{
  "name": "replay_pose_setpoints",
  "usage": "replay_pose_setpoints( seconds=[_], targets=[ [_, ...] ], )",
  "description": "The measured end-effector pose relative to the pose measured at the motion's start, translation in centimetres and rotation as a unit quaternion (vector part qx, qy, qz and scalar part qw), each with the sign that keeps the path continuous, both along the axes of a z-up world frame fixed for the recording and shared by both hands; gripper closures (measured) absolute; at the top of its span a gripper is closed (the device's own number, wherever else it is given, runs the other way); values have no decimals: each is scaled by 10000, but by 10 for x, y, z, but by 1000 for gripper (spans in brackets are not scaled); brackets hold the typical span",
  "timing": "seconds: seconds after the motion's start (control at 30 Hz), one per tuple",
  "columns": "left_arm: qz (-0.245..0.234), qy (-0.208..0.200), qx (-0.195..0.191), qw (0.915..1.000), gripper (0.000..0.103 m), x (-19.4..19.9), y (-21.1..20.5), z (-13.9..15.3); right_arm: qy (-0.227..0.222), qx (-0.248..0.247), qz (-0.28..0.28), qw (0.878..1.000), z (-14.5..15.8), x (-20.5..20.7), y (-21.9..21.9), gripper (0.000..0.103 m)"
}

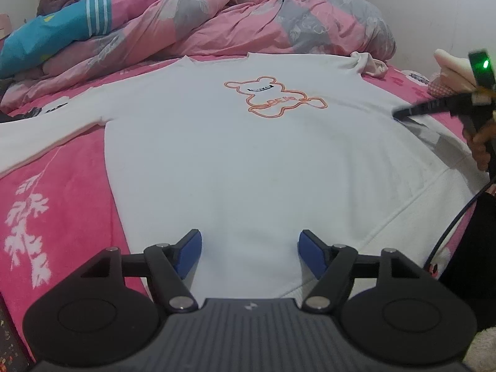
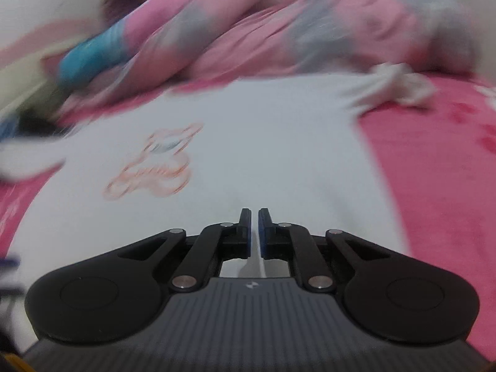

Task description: Fold clothes

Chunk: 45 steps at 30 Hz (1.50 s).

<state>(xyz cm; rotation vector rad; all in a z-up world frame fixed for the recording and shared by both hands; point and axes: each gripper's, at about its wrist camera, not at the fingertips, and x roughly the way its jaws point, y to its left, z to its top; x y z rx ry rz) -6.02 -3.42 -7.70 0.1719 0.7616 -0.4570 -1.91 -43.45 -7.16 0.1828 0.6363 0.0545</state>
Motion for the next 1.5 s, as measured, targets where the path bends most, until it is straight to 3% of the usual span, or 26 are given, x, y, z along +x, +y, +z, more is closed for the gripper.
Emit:
replay_pose_setpoints(
  seconds=[0.2,0.23,0.37,0.47,0.6,0.7,0.87,0.97,1.03,1.17,1.23,1.27,1.37,1.5],
  targets=[
    [-15,26,11,10000,31,1,1,0,230,-219,-948,9950,-7,-25,-54,103],
    [-6,28,19,10000,31,1,1,0,225,-269,-994,9944,-5,-30,-57,98],
    [37,27,55,10000,30,1,-2,0,-34,127,179,9998,1,-41,-18,99],
    [22,1,47,10000,30,0,-1,-1,283,-294,666,9969,-15,-48,-2,98],
    [-20,-5,24,10000,30,-1,3,-1,354,-150,-101,9992,-16,-93,-49,98],
    [-8,-4,37,10000,30,-1,3,-1,284,-546,-351,9975,-1,-108,-49,93],
    [77,-34,95,9999,29,-4,-1,1,-175,-468,875,9949,4,-84,17,92],
    [109,-45,83,9999,26,-4,-1,-1,117,-711,1370,9880,-14,-76,42,91],
    [133,-36,53,9999,24,-4,0,-2,193,-669,1162,9908,-19,-90,31,90],
    [169,-21,85,9998,21,-4,0,0,145,22,286,9995,-4,-131,-6,90],
    [203,-65,101,9997,18,-6,-2,3,75,264,-136,9995,2,-146,-14,78],
    [217,-102,102,9997,16,-8,-2,5,40,403,-264,9988,2,-146,-15,77],
    [218,-248,80,9994,11,-16,-3,11,-95,761,-441,9961,2,-149,-6,72],
    [287,-354,-70,9989,5,-23,0,19,-202,819,-364,9958,9,-129,18,59]
  ],
)
